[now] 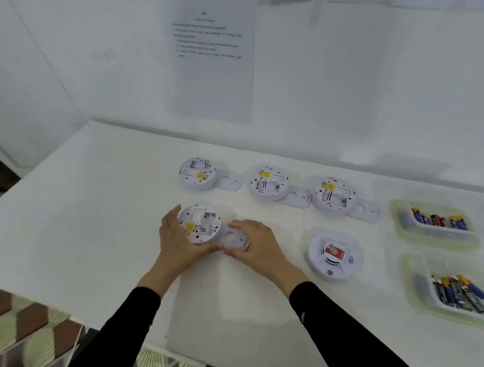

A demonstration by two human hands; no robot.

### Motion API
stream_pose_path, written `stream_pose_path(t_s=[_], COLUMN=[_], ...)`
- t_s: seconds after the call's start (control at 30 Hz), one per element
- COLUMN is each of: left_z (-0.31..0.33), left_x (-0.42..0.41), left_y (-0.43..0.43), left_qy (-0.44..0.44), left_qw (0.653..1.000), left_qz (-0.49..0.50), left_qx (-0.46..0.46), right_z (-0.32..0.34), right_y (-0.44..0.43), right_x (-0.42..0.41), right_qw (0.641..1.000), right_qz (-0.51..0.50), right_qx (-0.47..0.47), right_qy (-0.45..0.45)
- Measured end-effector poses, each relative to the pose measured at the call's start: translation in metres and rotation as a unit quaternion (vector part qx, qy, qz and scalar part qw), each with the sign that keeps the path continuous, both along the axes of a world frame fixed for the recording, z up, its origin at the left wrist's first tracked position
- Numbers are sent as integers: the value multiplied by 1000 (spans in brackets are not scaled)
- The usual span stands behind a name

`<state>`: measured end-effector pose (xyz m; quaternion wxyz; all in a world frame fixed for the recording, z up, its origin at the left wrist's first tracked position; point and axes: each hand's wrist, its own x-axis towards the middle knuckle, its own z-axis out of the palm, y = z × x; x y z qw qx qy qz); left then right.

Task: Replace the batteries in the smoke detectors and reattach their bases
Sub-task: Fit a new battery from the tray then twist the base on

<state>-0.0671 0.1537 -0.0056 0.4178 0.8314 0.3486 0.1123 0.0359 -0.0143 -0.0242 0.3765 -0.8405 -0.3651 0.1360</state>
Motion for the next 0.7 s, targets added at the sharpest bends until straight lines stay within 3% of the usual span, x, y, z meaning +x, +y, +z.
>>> stream_pose_path(t_s=[0.13, 0.23, 0.4, 0.7], left_z=[-25, 1, 32, 47], left_x=[6, 9, 33, 80], left_y=[23, 12, -19, -123], left_qy=[-1, -58, -121, -121], left_qw=[999, 992, 964, 907], left_qz=[-37, -77, -191, -339], left_qx=[-22, -77, -143, -216], right_z=[-1, 0, 3, 8], right_y=[0, -16, -72, -204], right_x=[-3, -6, -24, -53], right_qw=[1000, 999, 995, 990], right_qz=[-4, -11, -11, -67], right_qx=[-17, 0, 28, 19], right_qy=[-20, -41, -99, -120])
